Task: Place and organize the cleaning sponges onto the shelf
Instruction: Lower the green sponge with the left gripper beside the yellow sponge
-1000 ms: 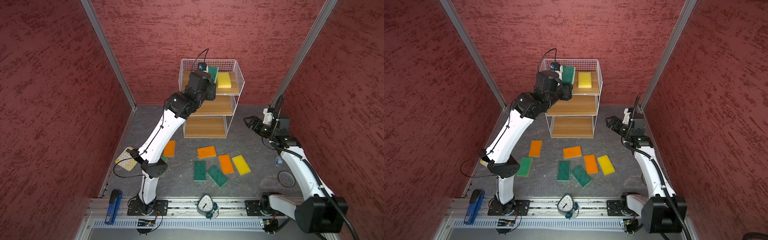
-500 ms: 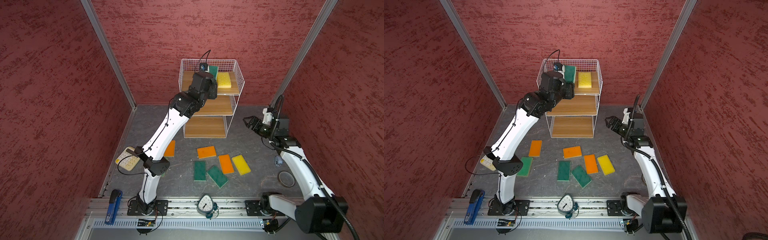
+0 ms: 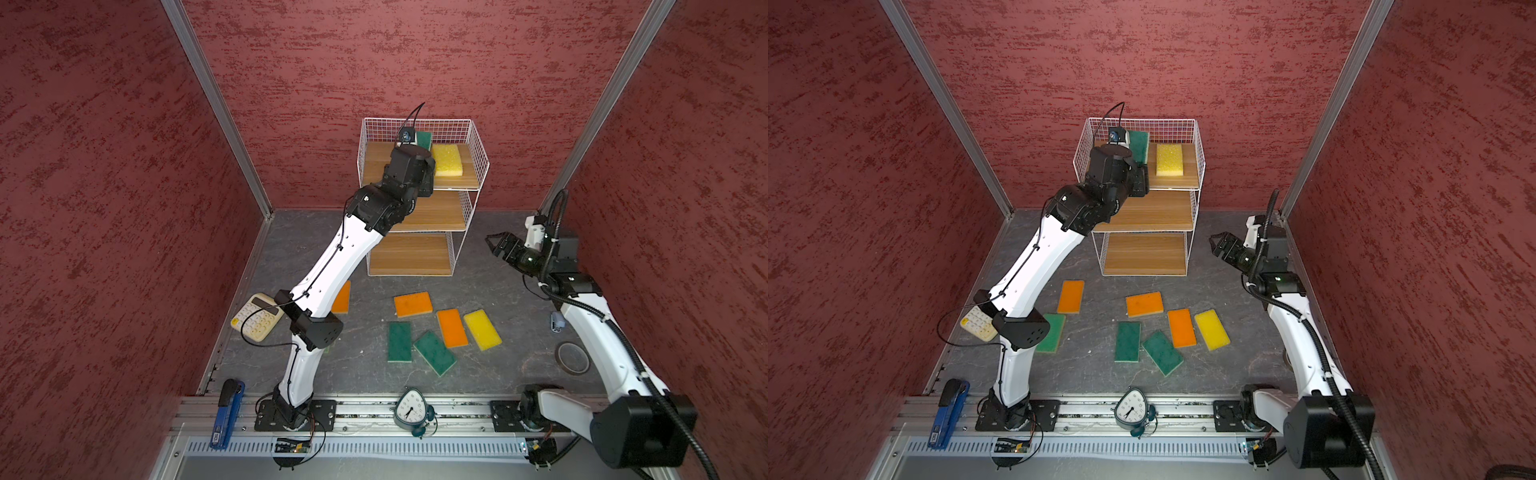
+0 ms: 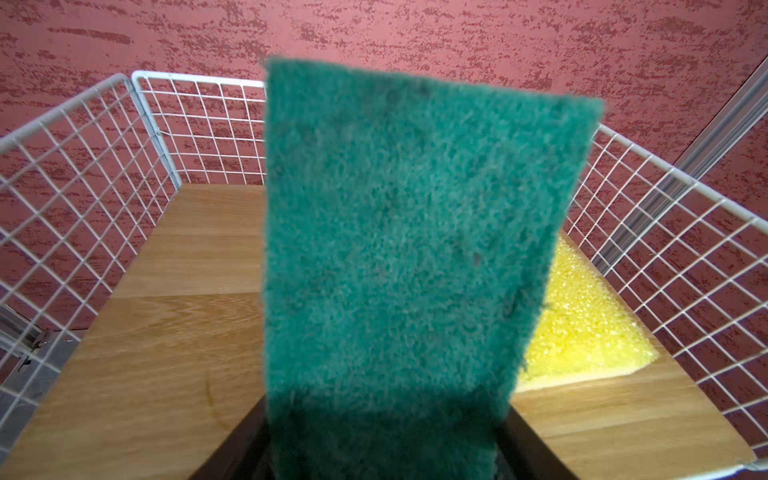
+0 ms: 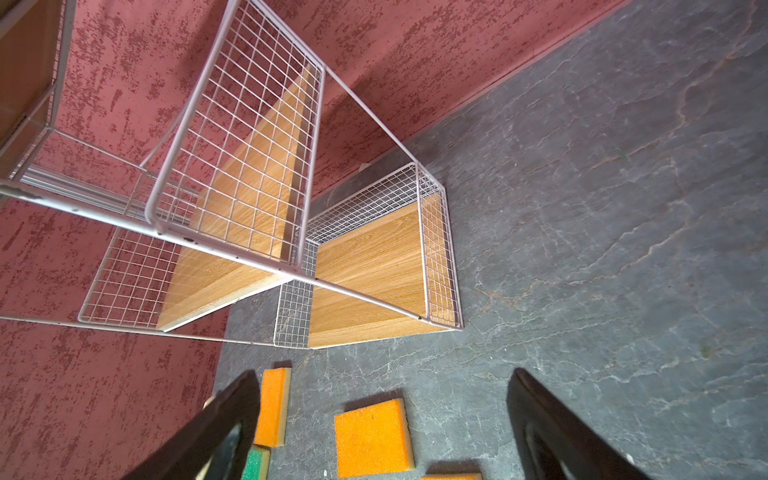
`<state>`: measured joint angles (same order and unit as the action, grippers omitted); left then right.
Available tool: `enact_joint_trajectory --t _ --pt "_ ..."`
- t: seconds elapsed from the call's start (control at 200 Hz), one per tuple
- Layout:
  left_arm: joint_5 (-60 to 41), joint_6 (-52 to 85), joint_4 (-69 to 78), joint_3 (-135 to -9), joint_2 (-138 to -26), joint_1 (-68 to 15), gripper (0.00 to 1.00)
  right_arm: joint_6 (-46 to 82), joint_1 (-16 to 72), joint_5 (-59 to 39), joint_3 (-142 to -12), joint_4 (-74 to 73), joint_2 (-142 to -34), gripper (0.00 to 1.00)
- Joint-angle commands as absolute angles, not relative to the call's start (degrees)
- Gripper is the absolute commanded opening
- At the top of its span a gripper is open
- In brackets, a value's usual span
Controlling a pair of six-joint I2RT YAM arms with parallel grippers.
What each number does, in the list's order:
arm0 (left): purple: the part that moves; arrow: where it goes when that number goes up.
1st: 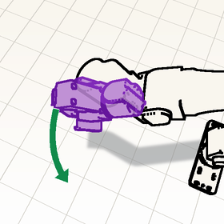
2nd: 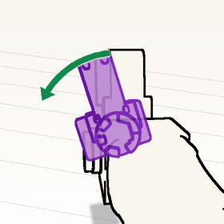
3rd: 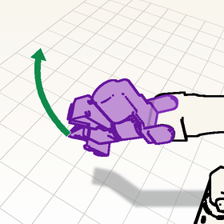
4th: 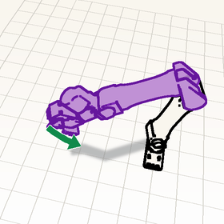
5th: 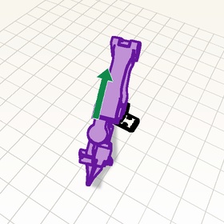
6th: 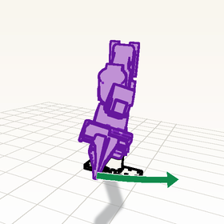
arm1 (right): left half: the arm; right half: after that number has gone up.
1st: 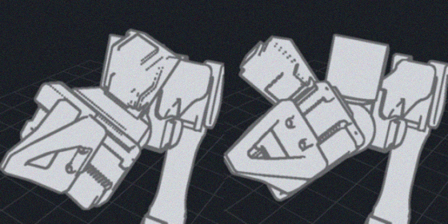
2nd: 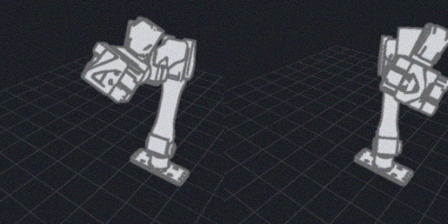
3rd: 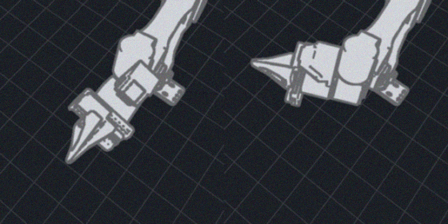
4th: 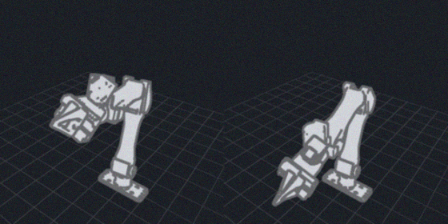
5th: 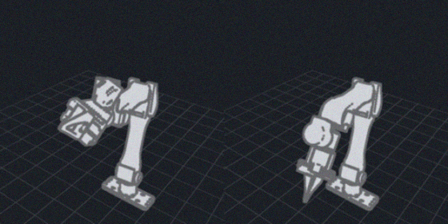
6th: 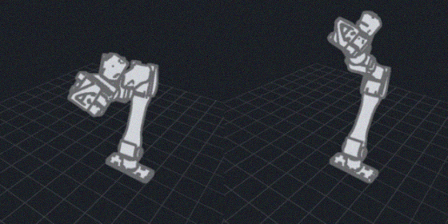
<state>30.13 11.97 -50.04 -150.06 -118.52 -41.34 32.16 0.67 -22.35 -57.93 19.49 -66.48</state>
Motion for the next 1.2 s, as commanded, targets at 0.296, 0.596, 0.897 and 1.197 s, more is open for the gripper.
enact_joint_trajectory --t 0.296,0.596,0.897,1.197 --pt "26.82 15.32 -47.13 -148.98 -120.32 -39.47 0.77 32.22 1.29 -21.96 -59.52 18.59 -65.17 0.94" --pt "24.64 17.23 -47.33 -148.82 -120.68 -38.35 0.81 32.02 1.49 -21.39 -59.77 19.24 -65.13 0.94" --pt "21.95 19.25 -46.09 -145.07 -117.82 -38.12 0.82 32.07 1.6 -21.01 -59.88 19.52 -64.86 0.94" --pt "16.48 22.24 -42.63 -138.09 -113.74 -37.18 0.79 32.07 1.84 -20.77 -59.67 19.63 -64.36 0.94"
